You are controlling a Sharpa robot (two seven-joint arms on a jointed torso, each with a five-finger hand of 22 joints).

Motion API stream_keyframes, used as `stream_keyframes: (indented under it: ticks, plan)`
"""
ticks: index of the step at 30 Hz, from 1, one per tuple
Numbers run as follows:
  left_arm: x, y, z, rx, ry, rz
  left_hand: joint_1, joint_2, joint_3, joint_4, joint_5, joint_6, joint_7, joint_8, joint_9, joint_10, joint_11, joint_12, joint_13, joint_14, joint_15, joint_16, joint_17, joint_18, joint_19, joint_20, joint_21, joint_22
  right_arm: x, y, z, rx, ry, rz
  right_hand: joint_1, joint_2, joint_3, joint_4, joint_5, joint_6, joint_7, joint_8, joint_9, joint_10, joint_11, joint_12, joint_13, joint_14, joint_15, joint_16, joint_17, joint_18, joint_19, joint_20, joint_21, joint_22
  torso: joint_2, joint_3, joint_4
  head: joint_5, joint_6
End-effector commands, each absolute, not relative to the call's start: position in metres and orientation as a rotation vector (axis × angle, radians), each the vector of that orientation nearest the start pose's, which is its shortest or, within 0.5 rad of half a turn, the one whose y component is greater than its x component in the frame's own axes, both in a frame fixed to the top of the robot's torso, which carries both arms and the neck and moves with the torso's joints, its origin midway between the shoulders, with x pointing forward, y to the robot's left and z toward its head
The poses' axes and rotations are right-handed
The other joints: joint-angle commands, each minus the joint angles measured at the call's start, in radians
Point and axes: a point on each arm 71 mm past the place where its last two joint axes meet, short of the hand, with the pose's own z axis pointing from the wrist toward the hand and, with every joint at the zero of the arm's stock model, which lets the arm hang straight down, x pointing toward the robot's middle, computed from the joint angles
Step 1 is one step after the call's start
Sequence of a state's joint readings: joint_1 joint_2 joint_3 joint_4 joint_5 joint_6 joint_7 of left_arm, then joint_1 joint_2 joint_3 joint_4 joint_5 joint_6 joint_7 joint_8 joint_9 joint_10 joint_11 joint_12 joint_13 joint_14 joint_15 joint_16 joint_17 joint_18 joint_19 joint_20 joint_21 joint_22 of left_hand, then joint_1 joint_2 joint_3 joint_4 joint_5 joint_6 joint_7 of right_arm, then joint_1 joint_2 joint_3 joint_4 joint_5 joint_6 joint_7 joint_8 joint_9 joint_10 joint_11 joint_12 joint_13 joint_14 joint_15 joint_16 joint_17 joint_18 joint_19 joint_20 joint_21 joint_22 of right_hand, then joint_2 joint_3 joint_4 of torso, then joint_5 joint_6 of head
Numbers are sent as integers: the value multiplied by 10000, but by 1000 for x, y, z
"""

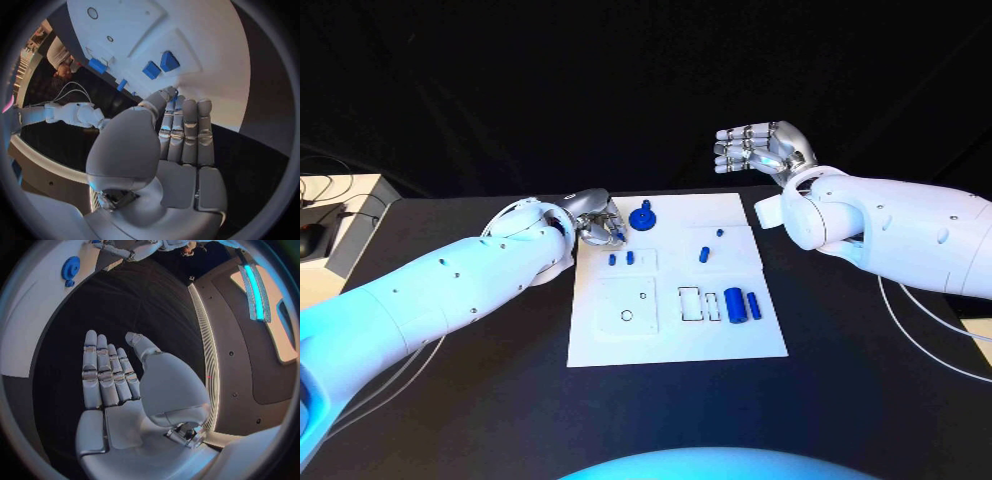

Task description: Assemble the parts on the task board

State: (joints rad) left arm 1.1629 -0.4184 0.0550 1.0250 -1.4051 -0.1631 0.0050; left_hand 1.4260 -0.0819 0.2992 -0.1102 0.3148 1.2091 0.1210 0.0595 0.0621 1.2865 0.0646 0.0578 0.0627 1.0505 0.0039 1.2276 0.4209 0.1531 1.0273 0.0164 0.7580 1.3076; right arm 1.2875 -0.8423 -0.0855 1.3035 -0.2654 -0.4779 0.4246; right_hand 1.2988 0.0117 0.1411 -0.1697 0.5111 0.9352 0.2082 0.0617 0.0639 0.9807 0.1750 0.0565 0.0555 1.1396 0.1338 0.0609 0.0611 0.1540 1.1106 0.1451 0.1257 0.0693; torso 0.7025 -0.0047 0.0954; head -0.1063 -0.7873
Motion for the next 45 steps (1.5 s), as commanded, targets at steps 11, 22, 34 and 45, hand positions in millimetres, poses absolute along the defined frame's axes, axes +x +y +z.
stream_keyframes:
  ticks: [11, 22, 34, 45]
  plan:
    - [557, 111, -217, 1512, 17736, -7195, 64, -11, -30, 30, 19, -71, 13, 22, 13, -43, 16, 28, -11, 22, 12, -30, 11, 88, 40, 4, -27, 27, 534, -283, -151, 7944, 12560, 11777, -35, -82, 54, 13, 51, 64, -1, -7, 11, 47, -9, 8, 13, -65, 15, -8, -8, 56, -31, -20, -37, 5, -10, 2, -2, -30, 15]
    - [557, 107, -219, 1544, 17771, -7234, 80, -15, -26, 38, 13, -85, 15, 26, 15, -53, 18, 32, -9, 23, 16, -28, 15, 90, 44, 5, -37, 34, 534, -282, -151, 7941, 12575, 11798, -35, -82, 54, 13, 51, 64, -1, -7, 11, 47, -9, 8, 13, -65, 15, -8, -8, 56, -31, -20, -37, 5, 1, -3, -2, -31, 23]
    - [557, 104, -218, 1468, 17700, -7229, 95, -5, -27, 48, 7, -73, 19, 27, 15, -37, 16, 33, -9, 30, 14, -6, 29, 93, 56, 3, -36, 46, 534, -282, -151, 7937, 12576, 11806, -35, -82, 54, 13, 51, 64, -1, -7, 11, 47, -9, 8, 13, -65, 15, -8, -8, 56, -31, -20, -37, 5, -1, -5, 12, -64, 30]
    - [557, 102, -218, 1433, 17692, -7219, 94, -12, -57, 70, 1, -79, -32, 26, 16, -35, 1, 35, -7, 6, 9, 14, 44, 92, 59, 6, -53, 50, 534, -282, -151, 7938, 12576, 11801, -35, -82, 54, 13, 51, 64, -1, -7, 11, 47, -9, 8, 13, -65, 15, -8, -8, 56, -31, -20, -37, 5, -2, -5, 6, -62, 36]
